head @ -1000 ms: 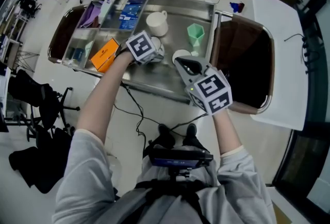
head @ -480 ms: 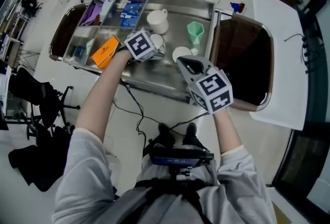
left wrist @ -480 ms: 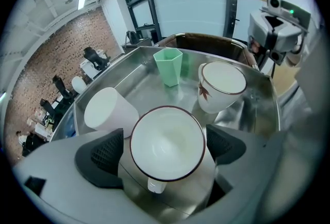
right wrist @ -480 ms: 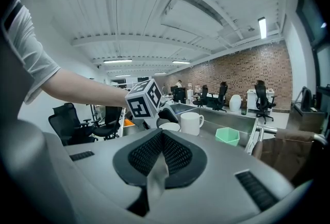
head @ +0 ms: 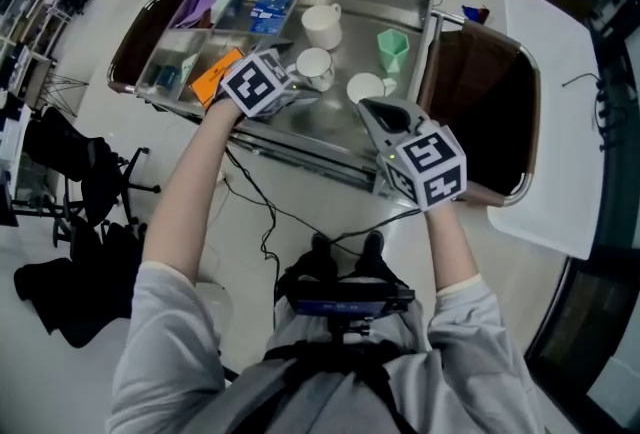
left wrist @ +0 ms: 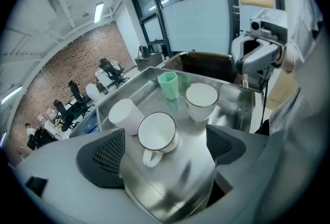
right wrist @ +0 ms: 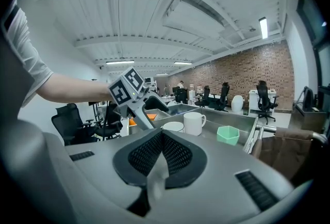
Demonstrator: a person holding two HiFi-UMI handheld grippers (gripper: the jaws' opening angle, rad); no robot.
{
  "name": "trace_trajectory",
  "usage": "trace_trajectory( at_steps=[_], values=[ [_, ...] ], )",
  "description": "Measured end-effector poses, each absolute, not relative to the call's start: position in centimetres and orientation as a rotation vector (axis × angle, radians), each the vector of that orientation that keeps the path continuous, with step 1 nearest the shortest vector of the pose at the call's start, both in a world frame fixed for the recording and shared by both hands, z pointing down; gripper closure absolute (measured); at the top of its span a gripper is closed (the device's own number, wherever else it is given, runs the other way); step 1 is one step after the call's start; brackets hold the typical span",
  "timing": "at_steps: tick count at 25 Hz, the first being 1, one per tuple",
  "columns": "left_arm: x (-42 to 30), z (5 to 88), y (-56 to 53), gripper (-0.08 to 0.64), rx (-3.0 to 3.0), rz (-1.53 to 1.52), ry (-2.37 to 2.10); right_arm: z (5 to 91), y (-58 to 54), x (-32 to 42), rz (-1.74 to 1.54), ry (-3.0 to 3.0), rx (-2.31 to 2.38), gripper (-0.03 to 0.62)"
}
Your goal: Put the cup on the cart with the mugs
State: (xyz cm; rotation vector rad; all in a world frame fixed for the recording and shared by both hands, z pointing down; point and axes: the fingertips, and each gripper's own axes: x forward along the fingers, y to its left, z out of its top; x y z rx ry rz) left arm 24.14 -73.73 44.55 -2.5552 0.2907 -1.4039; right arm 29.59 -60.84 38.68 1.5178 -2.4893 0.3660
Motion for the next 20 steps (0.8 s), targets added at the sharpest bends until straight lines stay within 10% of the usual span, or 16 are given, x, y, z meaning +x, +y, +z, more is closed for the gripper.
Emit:
trace_trajectory(
  at_steps=[2,9,20],
  values=[
    [23.3,42.6,-72.5,0.097,-2.598,-1.293,0.350,38.7,-60.2,29.1,0.371,-2.487,1.528,0.589],
    [18.1,36.5,-67.7,0.557,-2.750,-0.734,0.672,39.2,-57.3,26.7,0.401,-2.449,1.623,0.589],
    [4.6,40.2,-60.2,0.558,-3.032,-0.401,1.063,41.6,-51.2,21.8,0.485,-2.391,1.746,0.589]
  ],
)
